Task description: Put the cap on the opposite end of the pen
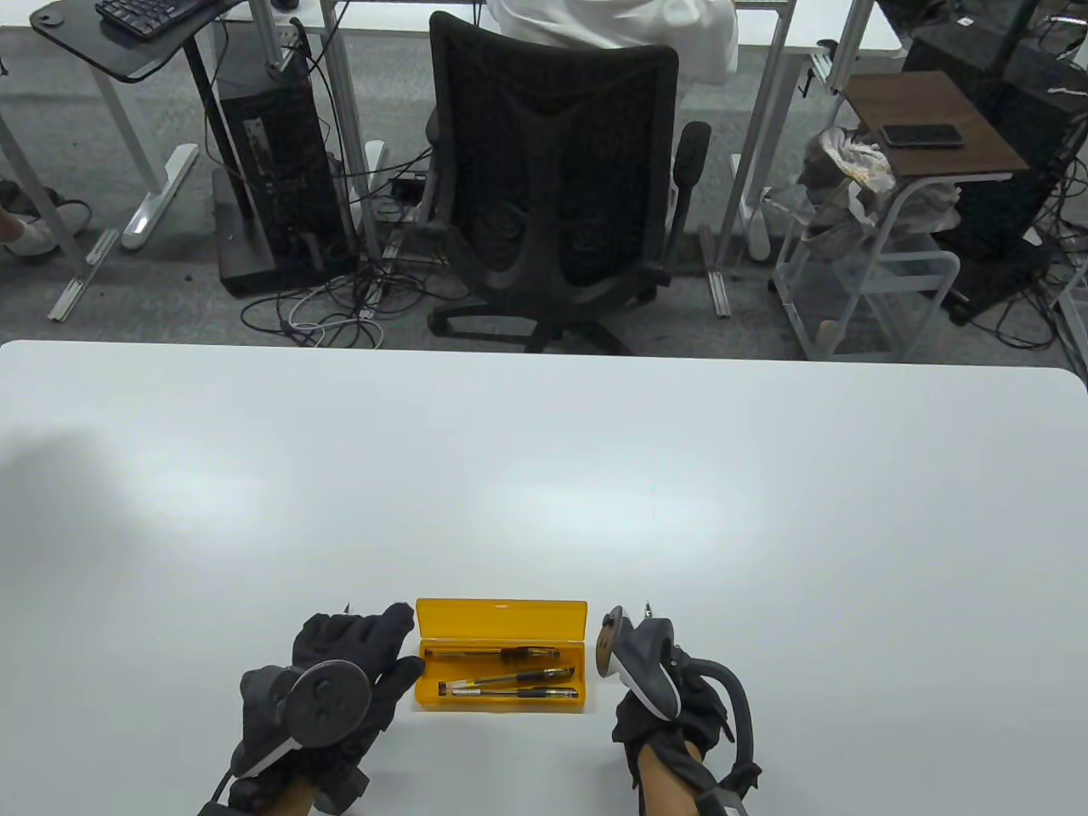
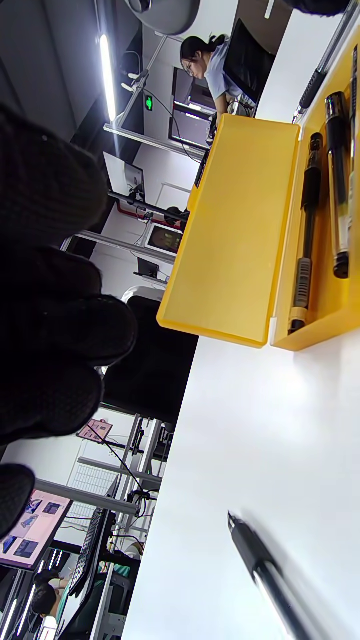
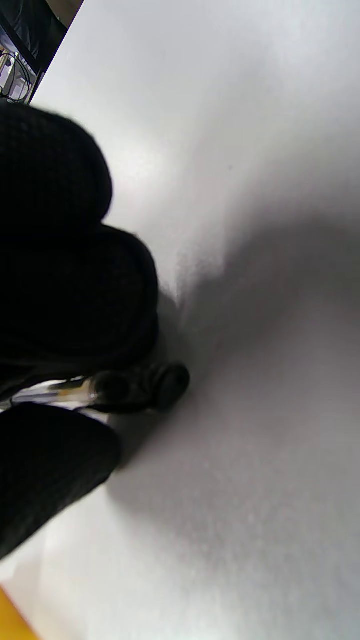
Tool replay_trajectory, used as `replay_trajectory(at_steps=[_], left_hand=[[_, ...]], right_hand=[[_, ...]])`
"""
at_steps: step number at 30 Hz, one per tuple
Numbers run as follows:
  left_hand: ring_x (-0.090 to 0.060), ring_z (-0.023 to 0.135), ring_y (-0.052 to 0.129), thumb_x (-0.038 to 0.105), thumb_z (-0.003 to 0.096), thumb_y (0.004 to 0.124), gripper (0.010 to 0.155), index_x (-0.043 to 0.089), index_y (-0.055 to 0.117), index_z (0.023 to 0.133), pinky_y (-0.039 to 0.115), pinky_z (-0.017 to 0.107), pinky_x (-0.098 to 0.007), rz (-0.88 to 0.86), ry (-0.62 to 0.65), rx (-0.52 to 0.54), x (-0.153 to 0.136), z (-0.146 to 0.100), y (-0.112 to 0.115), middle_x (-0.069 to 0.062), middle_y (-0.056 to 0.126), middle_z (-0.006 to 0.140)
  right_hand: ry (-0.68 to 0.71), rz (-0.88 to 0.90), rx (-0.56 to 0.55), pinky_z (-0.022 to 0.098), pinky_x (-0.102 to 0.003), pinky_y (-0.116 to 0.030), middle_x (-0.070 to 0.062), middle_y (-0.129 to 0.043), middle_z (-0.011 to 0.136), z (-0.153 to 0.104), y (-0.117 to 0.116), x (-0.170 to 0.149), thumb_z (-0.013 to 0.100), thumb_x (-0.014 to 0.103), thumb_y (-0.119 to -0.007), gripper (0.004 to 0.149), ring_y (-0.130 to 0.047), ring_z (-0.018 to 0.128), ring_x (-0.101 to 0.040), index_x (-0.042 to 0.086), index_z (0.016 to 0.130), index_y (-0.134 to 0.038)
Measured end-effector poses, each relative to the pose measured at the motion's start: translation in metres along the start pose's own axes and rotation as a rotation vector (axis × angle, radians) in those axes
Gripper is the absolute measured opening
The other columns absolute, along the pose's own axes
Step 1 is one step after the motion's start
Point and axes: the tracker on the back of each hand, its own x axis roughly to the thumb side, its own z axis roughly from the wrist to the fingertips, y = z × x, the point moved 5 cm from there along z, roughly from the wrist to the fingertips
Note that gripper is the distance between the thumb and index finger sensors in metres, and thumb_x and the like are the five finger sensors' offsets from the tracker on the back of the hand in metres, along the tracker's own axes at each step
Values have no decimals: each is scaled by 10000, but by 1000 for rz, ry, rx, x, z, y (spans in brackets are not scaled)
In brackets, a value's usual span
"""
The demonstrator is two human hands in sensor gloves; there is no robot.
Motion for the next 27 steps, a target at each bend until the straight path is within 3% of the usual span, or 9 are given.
replay_trajectory(at_steps=[13,17,22,23,24,25,27], left_hand=[[-397,833,756,438,511,815,635,142,681,1056,463,700,-709,90,-6,-66,13,9,19,-146,874,908],[-402,837,743,456,507,814,665,162,647,1080,452,702,-715,216,-2,-144,21,16,44,-147,866,907],[-403,873,703,489,508,793,673,238,607,1104,400,704,-747,382,5,-221,25,22,66,-147,821,950],[-403,884,691,497,506,791,680,254,595,1110,388,703,-755,390,6,-237,25,22,69,-146,810,961],[-406,897,671,500,505,788,683,261,589,1113,373,705,-761,392,2,-268,23,22,73,-149,792,976],[-410,905,658,502,503,789,691,264,580,1117,363,700,-769,394,-4,-283,21,22,76,-154,780,985],[-421,921,628,512,504,777,702,265,562,1125,344,697,-778,399,-15,-311,17,22,79,-167,747,1010]], right_hand=[[-4,48,32,353,-440,-859,-137,-1004,681,0,2,-3,400,467,-877,705,-1024,407,-205,19,936,-781],[27,83,-196,352,-433,-856,-94,-1012,635,-13,34,-1,395,471,-873,662,-1017,393,-189,64,913,-808],[317,266,-369,345,-416,-857,-22,-1020,523,-47,71,28,398,425,-868,507,-1008,347,-154,160,830,-883],[417,269,-353,373,-426,-848,-24,-1010,557,-53,74,39,396,424,-867,508,-1002,382,-165,189,845,-876],[578,238,-272,419,-445,-834,-29,-993,616,-60,73,60,400,414,-865,507,-993,446,-186,219,867,-861],[648,194,-205,454,-454,-827,-31,-974,666,-62,70,75,405,402,-860,501,-986,499,-194,243,880,-848],[633,113,-178,482,-466,-818,-38,-957,705,-59,65,91,405,383,-862,505,-975,540,-204,259,894,-838]])
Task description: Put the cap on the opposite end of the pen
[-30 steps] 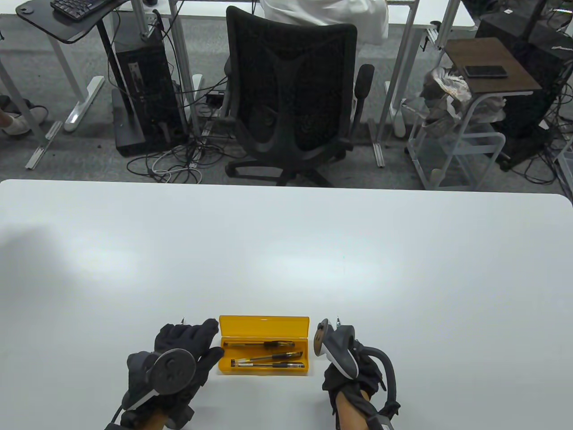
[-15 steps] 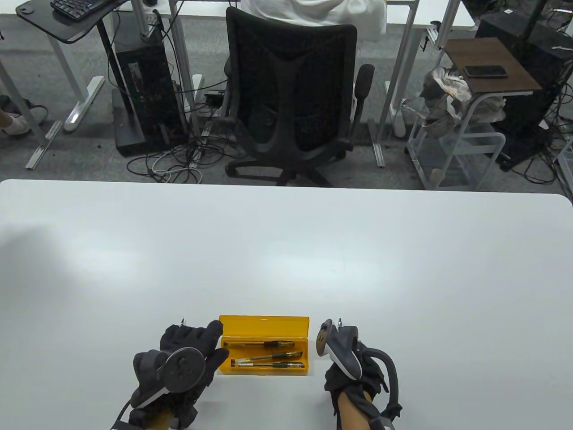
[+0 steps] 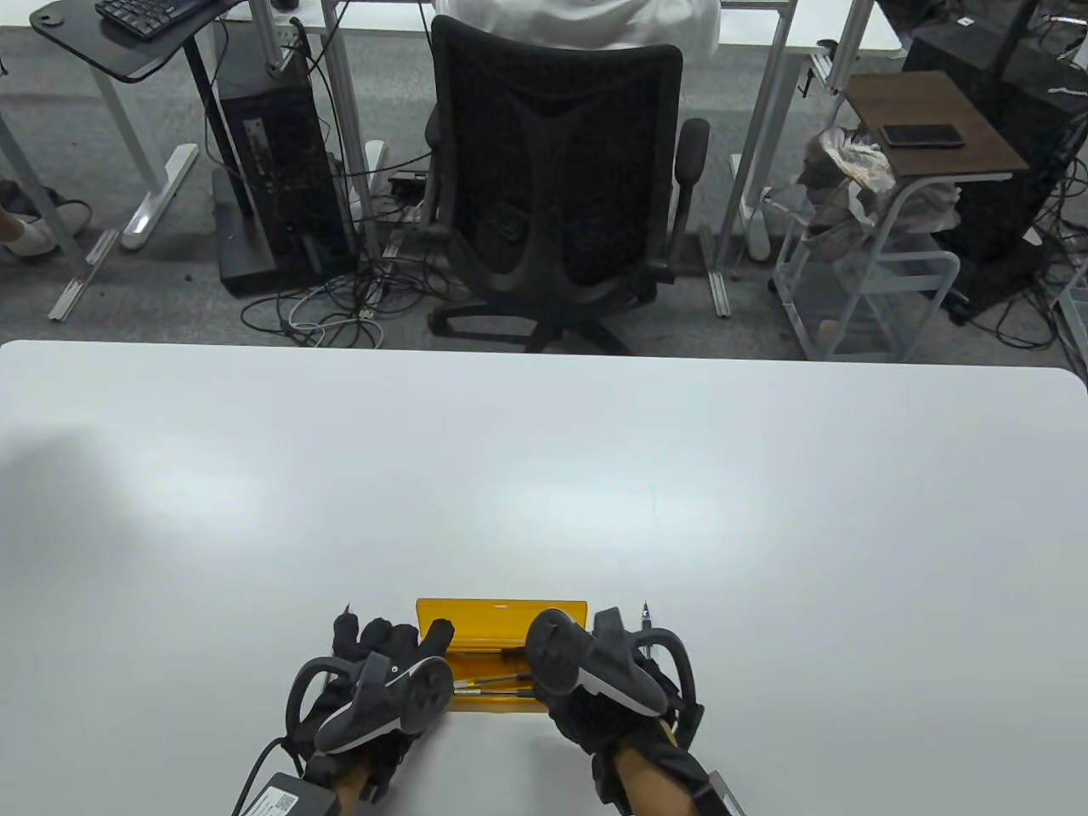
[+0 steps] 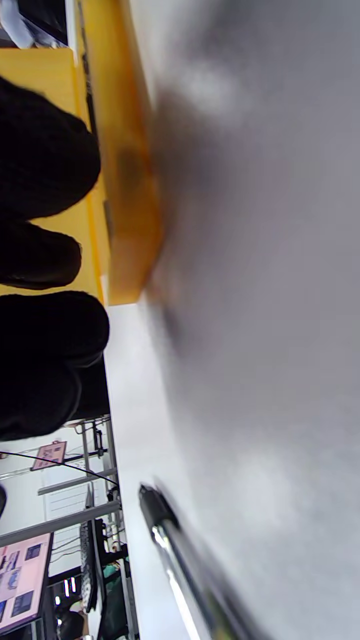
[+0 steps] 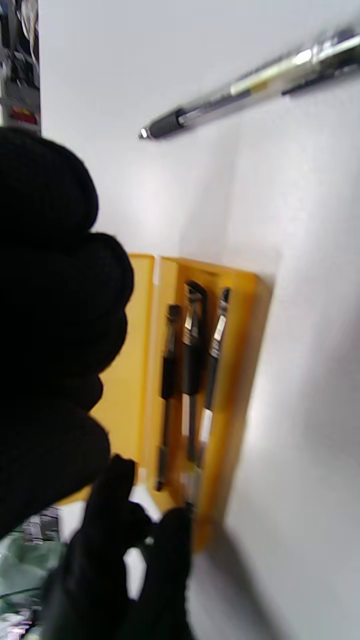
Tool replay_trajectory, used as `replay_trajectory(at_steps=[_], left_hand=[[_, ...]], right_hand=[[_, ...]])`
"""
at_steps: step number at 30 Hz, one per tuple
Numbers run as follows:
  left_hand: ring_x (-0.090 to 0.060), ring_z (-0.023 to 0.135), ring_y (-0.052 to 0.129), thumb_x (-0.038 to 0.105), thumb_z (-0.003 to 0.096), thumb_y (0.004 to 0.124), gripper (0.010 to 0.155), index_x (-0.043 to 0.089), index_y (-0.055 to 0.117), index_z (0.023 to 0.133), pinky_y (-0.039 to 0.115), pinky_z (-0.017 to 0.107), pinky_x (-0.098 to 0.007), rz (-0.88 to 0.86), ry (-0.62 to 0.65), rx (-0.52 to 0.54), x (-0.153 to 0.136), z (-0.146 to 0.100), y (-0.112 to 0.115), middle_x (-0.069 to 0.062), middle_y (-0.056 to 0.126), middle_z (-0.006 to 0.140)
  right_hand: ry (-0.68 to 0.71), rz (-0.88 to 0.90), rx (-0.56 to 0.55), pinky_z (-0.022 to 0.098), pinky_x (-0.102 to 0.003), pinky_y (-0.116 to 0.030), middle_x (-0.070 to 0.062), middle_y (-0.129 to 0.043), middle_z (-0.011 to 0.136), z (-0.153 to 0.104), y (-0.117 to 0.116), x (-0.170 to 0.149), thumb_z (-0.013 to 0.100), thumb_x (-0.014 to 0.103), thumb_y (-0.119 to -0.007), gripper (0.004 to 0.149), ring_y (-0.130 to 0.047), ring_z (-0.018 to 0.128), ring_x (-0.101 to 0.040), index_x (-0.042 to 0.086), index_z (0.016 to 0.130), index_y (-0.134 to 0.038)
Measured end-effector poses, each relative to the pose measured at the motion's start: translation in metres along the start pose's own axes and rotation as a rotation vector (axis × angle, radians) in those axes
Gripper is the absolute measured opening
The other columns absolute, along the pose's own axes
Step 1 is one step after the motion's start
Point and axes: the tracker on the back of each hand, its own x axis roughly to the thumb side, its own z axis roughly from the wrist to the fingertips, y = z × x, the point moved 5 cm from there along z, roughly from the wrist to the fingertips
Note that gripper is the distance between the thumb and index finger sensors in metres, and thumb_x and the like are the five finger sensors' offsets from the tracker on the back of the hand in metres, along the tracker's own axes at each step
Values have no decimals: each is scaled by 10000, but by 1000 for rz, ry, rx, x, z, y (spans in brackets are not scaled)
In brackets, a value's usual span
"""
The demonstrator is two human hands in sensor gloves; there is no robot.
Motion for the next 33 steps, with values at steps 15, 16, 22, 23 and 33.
replay_trajectory(at_steps=[15,16,22,23,33], left_hand=[[-465,958,522,528,516,729,729,256,462,1137,278,688,-796,-166,-53,-108,-14,3,15,-225,643,1072],[-467,958,521,527,516,729,729,255,462,1137,278,687,-796,-167,-54,-109,-14,3,15,-226,643,1071],[-465,958,522,525,515,727,729,258,457,1137,276,689,-795,-176,-55,-108,-14,3,16,-226,644,1072],[-463,958,526,529,513,728,728,263,459,1136,278,689,-795,-176,-56,-107,-14,3,16,-224,644,1072],[-455,956,538,523,513,735,721,267,467,1131,290,694,-787,-201,-62,-99,-16,3,17,-201,655,1069]], right_hand=[[-79,-187,38,574,-525,-750,-65,-862,800,26,-51,-4,401,379,-787,512,-894,655,-244,280,903,-797],[-86,-183,51,578,-524,-745,-64,-854,801,27,-53,-5,399,373,-780,516,-888,659,-241,281,907,-790],[-114,-139,94,593,-533,-722,-57,-819,803,29,-57,-11,396,361,-757,484,-852,674,-238,289,868,-831],[-117,-113,81,592,-531,-723,-57,-819,802,28,-56,-14,395,362,-761,479,-854,671,-237,293,863,-835],[-133,-78,-98,554,-520,-749,-44,-854,760,16,-32,-19,404,340,-763,453,-882,624,-229,253,835,-873]])
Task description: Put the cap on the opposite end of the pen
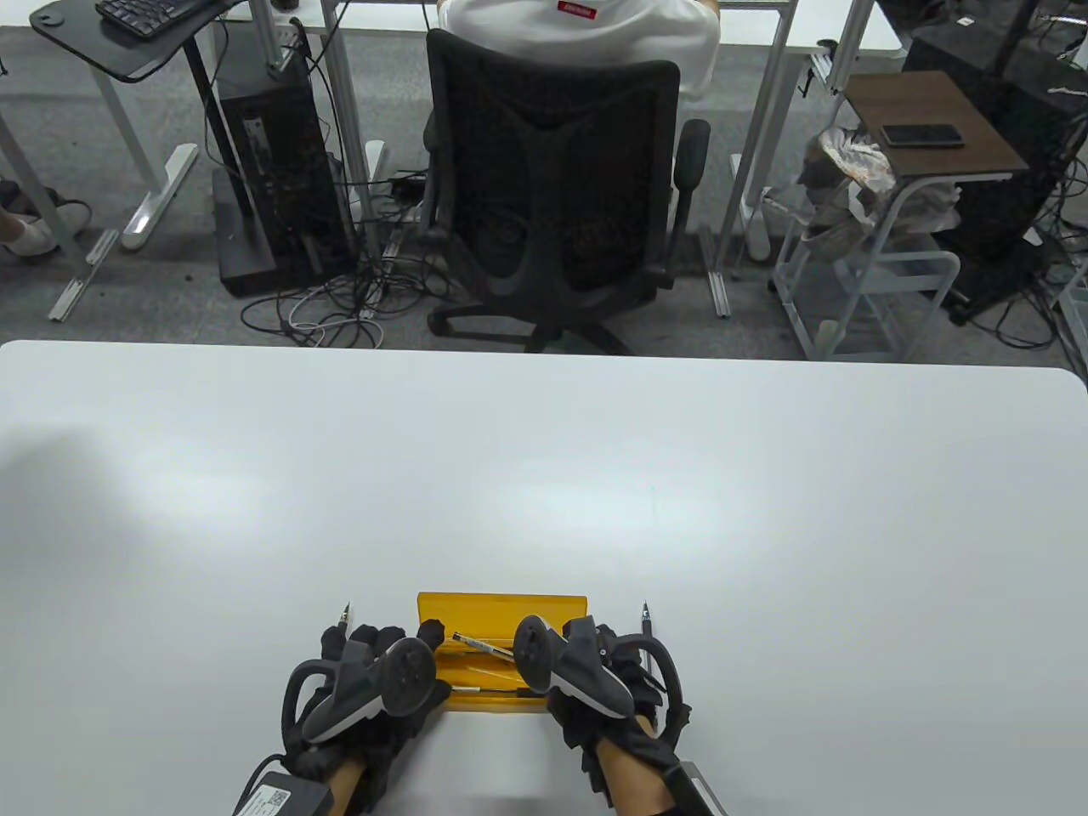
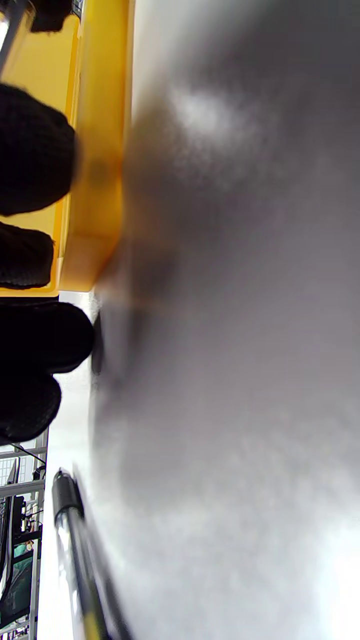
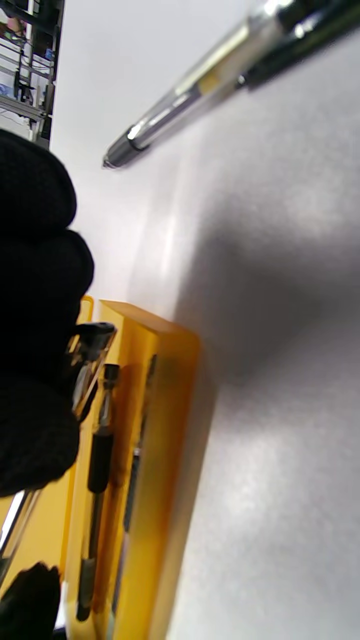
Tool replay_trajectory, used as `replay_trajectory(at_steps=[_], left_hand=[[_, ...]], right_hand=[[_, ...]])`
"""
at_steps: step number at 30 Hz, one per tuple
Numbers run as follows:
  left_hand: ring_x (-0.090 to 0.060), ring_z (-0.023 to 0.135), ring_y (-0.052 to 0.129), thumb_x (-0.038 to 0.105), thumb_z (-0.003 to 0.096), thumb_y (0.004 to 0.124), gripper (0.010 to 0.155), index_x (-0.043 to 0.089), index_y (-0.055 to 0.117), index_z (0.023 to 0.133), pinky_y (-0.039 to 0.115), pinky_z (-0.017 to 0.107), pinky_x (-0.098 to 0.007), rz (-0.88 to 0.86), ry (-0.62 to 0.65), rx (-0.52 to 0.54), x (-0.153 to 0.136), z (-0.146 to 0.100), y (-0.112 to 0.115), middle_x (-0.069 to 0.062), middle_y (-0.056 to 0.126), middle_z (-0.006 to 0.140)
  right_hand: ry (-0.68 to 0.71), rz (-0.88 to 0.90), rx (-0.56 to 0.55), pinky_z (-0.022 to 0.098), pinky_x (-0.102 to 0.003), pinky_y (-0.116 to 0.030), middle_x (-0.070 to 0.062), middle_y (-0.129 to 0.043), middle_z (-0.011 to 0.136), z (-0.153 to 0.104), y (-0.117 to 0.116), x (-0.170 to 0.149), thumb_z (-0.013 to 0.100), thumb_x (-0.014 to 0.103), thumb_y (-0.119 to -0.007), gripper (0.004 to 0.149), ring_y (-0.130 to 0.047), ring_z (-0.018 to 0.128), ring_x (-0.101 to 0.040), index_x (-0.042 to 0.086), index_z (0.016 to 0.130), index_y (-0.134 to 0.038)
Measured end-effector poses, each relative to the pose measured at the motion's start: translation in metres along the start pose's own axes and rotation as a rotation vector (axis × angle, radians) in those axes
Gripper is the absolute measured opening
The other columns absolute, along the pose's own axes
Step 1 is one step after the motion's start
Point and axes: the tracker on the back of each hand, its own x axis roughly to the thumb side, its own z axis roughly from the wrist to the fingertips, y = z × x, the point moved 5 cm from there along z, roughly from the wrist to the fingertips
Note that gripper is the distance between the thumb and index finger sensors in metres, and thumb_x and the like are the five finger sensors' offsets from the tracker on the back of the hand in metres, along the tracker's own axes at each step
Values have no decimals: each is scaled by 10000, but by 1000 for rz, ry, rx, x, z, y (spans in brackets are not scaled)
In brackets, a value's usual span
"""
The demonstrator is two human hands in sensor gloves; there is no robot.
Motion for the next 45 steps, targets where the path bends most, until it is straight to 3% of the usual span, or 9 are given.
replay_trajectory(at_steps=[7,11,15,18,21,27,31,39,45], left_hand=[[-434,943,578,496,516,746,683,253,540,1121,315,701,-775,-59,20,56,1,-3,-10,-181,696,1045],[-417,909,647,482,519,750,617,221,663,1071,356,695,-768,-239,46,175,-4,-17,-36,-160,766,996],[-391,853,744,458,513,797,570,181,755,1009,430,693,-740,-644,67,297,-16,-34,-57,-130,854,925],[-402,890,708,448,513,827,618,169,702,1050,419,701,-737,-1131,115,254,-22,-43,-52,-141,810,980],[-397,921,674,367,534,852,592,183,675,1067,405,721,-726,-1368,187,173,-21,-43,-47,-137,773,1016],[-365,888,725,336,506,910,514,223,735,976,444,715,-715,-1312,210,168,-22,-42,-48,-92,819,960],[-317,851,802,319,515,864,475,260,737,968,483,729,-688,-1286,195,234,-22,-44,-55,-67,877,931],[-291,844,871,308,549,797,477,284,641,1000,511,751,-652,-1377,226,265,-28,-47,-60,-68,898,952],[-296,796,961,290,534,845,570,218,559,1022,579,732,-610,-1265,189,306,-27,-49,-62,-81,907,913]], right_hand=[[-62,154,-104,535,-516,-759,-48,-862,746,-11,24,-23,405,342,-759,457,-890,608,-226,228,830,-880],[-67,373,-161,519,-517,-765,-65,-866,738,-19,37,-34,412,341,-749,465,-895,593,-230,192,833,-880],[46,567,-130,519,-521,-763,-70,-862,744,-24,40,-20,415,339,-748,465,-894,599,-237,186,833,-879],[200,623,-36,520,-523,-763,-74,-863,748,-28,38,10,417,336,-748,463,-895,603,-242,179,833,-880],[233,632,1,508,-516,-774,-72,-873,736,-32,37,28,415,339,-741,465,-905,590,-234,177,826,-885],[249,734,142,530,-526,-756,-76,-840,799,-29,20,32,422,341,-729,471,-887,659,-260,183,845,-864],[257,840,168,503,-503,-790,-135,-840,878,-25,16,29,441,347,-688,481,-912,728,-340,168,873,-800],[233,1023,168,336,-406,-872,-129,-989,645,-21,18,26,424,312,-723,492,-1013,381,-163,112,862,-823],[191,1024,209,267,-367,-884,-104,-1028,508,-20,12,23,420,358,-700,481,-992,240,-90,107,783,-892]])
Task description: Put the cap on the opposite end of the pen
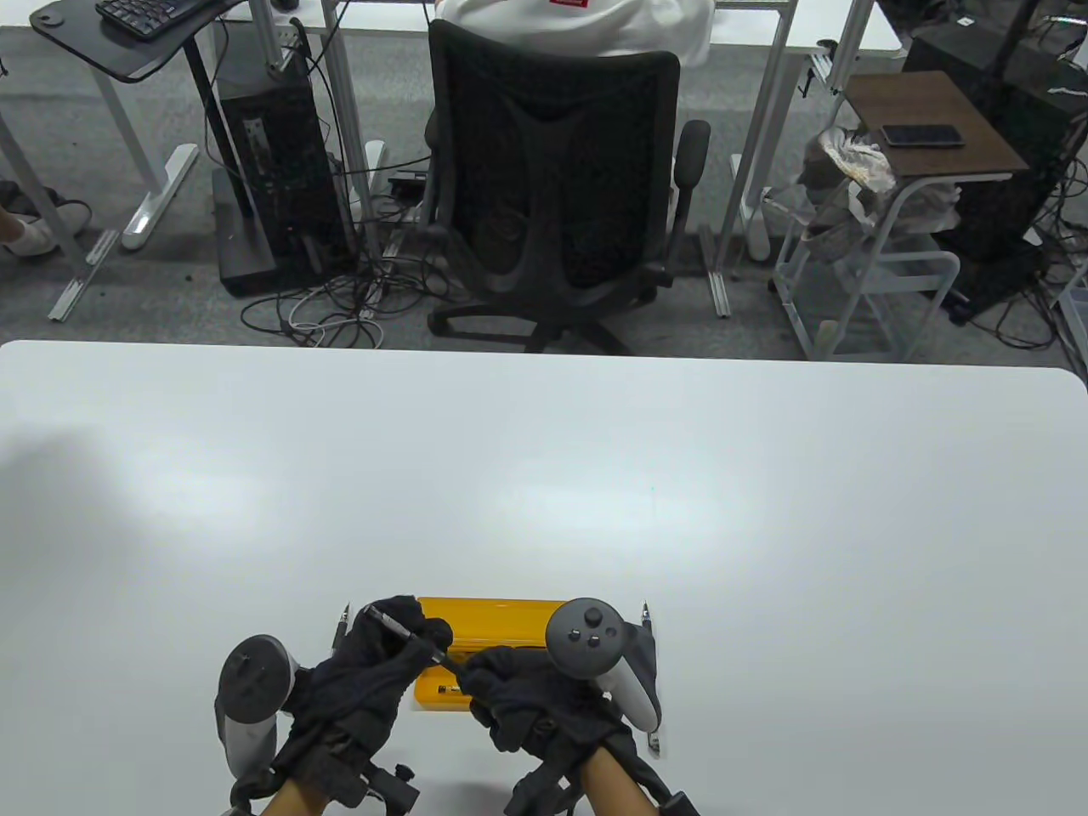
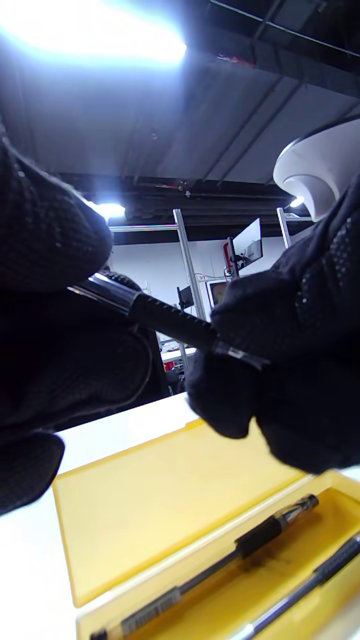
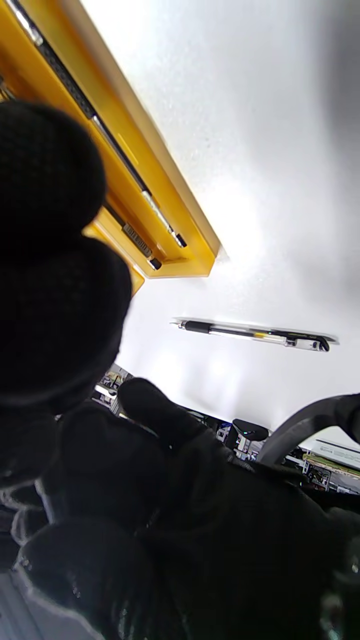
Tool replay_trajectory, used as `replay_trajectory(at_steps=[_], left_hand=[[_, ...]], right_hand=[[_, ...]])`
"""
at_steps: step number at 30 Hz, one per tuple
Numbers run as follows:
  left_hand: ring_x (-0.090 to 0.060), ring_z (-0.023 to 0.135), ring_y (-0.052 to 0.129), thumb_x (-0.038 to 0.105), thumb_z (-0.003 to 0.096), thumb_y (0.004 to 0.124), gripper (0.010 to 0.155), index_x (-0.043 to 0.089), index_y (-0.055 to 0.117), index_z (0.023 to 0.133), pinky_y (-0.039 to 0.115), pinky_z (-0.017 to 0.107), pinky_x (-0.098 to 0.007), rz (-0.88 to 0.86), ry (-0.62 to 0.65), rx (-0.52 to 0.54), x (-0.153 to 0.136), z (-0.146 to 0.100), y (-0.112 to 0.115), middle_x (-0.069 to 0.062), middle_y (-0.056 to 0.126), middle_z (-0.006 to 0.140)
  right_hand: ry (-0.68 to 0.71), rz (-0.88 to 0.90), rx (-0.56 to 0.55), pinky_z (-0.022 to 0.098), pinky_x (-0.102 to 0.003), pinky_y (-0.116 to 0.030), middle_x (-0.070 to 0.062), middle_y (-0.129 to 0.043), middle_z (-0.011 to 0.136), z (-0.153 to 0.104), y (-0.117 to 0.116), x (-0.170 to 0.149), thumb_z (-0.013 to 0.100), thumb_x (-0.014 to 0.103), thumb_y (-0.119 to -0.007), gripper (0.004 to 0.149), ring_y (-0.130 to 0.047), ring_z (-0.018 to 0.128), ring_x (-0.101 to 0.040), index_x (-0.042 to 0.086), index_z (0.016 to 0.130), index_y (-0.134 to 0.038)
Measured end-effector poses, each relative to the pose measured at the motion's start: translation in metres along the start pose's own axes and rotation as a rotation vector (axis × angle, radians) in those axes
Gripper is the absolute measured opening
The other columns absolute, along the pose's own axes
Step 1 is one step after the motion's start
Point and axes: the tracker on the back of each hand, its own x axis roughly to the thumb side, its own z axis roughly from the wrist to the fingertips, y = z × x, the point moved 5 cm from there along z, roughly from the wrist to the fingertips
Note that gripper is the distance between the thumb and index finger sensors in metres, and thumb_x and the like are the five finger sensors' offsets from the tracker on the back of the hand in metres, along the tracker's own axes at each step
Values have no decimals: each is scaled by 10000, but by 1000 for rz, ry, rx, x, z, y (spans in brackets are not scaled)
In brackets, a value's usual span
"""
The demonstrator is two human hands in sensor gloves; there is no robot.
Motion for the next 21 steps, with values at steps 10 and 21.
replay_trajectory(at_steps=[10,21], left_hand=[[-235,622,1013,326,512,821,591,98,585,1004,640,694,-561,121,10,114,3,3,-5,-60,968,794],[-265,575,1015,324,527,849,580,74,618,995,644,670,-571,-9,-143,429,-43,-16,-97,-94,980,777]], right_hand=[[34,-120,-48,238,-348,-883,-72,-1030,438,-3,-1,12,422,386,-688,484,-981,192,-66,104,741,-917],[48,-187,-278,216,-350,-877,-27,-1020,357,-16,34,16,414,438,-777,484,-969,152,-68,91,711,-937]])
